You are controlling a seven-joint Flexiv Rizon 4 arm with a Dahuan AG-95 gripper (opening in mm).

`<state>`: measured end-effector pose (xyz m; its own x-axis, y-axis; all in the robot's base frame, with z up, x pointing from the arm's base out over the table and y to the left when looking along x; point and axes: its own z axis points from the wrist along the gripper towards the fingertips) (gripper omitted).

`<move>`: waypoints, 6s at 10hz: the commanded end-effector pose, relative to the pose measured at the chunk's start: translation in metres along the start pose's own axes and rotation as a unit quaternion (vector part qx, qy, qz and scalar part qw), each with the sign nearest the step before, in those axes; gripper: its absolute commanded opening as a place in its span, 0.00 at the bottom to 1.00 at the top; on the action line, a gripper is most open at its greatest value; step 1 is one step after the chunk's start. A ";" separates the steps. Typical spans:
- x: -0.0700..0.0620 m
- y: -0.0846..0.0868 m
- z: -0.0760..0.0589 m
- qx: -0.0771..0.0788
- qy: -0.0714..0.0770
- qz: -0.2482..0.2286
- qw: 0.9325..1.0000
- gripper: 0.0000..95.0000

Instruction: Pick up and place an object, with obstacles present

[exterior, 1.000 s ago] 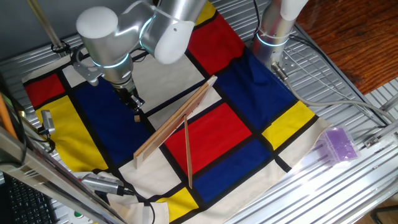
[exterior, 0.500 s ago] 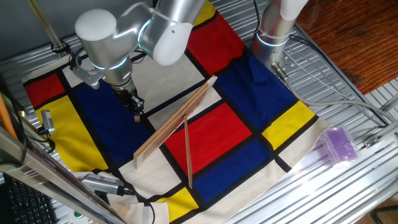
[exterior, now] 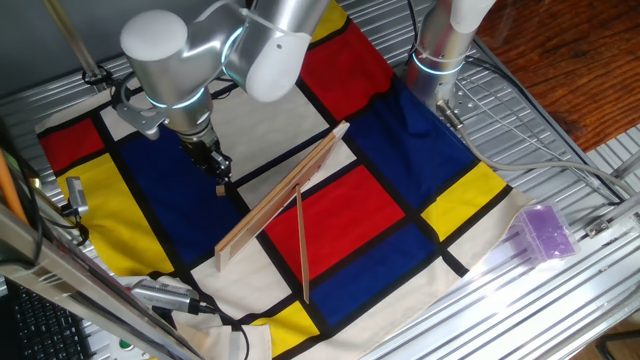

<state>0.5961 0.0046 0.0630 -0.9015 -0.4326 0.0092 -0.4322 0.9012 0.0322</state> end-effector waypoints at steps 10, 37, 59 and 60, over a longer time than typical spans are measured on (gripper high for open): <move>-0.001 0.000 0.000 0.001 -0.001 0.000 1.000 0.40; -0.024 -0.023 -0.024 -0.007 0.011 -0.128 0.992 0.40; -0.011 0.000 0.045 -0.009 0.026 -0.219 0.975 0.40; -0.011 0.001 0.043 -0.009 0.028 -0.218 0.975 0.40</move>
<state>0.6028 0.0120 0.0222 -0.6286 -0.7765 0.0443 -0.7742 0.6301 0.0596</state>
